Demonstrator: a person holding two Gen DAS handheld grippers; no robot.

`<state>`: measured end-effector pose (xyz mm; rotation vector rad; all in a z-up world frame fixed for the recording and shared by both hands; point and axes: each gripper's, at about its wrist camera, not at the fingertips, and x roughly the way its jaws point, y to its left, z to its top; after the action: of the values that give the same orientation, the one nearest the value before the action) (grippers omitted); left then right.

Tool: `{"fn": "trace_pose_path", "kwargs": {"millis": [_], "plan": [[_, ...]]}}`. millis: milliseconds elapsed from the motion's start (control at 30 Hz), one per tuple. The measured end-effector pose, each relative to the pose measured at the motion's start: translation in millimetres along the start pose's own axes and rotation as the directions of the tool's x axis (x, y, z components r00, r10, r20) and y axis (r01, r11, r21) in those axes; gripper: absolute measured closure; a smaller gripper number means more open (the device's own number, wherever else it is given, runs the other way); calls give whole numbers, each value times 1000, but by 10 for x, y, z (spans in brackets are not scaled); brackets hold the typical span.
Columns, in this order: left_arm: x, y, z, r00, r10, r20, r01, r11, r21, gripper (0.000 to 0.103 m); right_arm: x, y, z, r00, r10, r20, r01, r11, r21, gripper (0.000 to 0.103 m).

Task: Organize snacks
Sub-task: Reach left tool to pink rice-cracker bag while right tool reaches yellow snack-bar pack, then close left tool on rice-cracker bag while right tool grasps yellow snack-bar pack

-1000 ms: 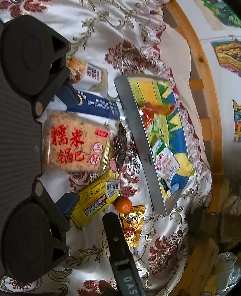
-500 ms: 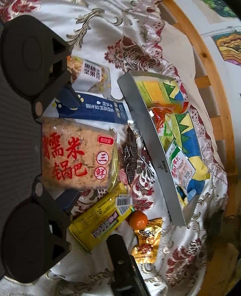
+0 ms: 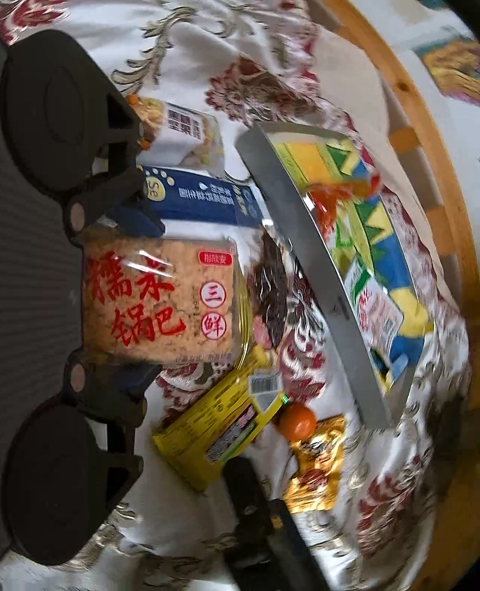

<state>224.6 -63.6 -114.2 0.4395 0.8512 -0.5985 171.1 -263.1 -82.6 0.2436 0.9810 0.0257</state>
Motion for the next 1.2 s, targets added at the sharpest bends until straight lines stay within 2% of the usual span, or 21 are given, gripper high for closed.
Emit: {"fn": "trace_pose_path", "kwargs": {"millis": [100,200,367,567,700,833,900,1067,1200], "plan": [[-10,67,17,999,-33,-13,32,998,-58,29,15,-2,-4,1000,-2,-4,2,1000,-3,19],[-13,76,45,999,-16,-46,11,996,-87,29,23,22,-27,1000,-5,6,5,1000,-25,19],[-46,191,58,997,-4,-74,-12,977,-212,30,125,181,-110,1000,-7,16,10,989,-151,20],[-31,191,56,997,10,-76,-25,981,-194,30,265,350,-184,1000,0,2,0,969,-248,21],[-39,175,51,997,7,-71,-22,979,-205,30,338,368,-161,1000,-8,12,11,972,-235,21],[-26,134,41,997,45,-59,-55,982,-182,30,414,381,-147,999,-38,8,39,974,-223,21],[-22,142,39,998,40,-56,-50,982,-182,30,417,408,-152,998,-61,7,61,970,-237,25],[-18,193,45,999,10,-54,-22,976,-218,30,396,425,-160,996,-89,1,86,961,-263,51],[-4,190,37,999,15,-31,-22,977,-212,30,357,504,-191,992,-127,15,125,938,-323,53]]}}
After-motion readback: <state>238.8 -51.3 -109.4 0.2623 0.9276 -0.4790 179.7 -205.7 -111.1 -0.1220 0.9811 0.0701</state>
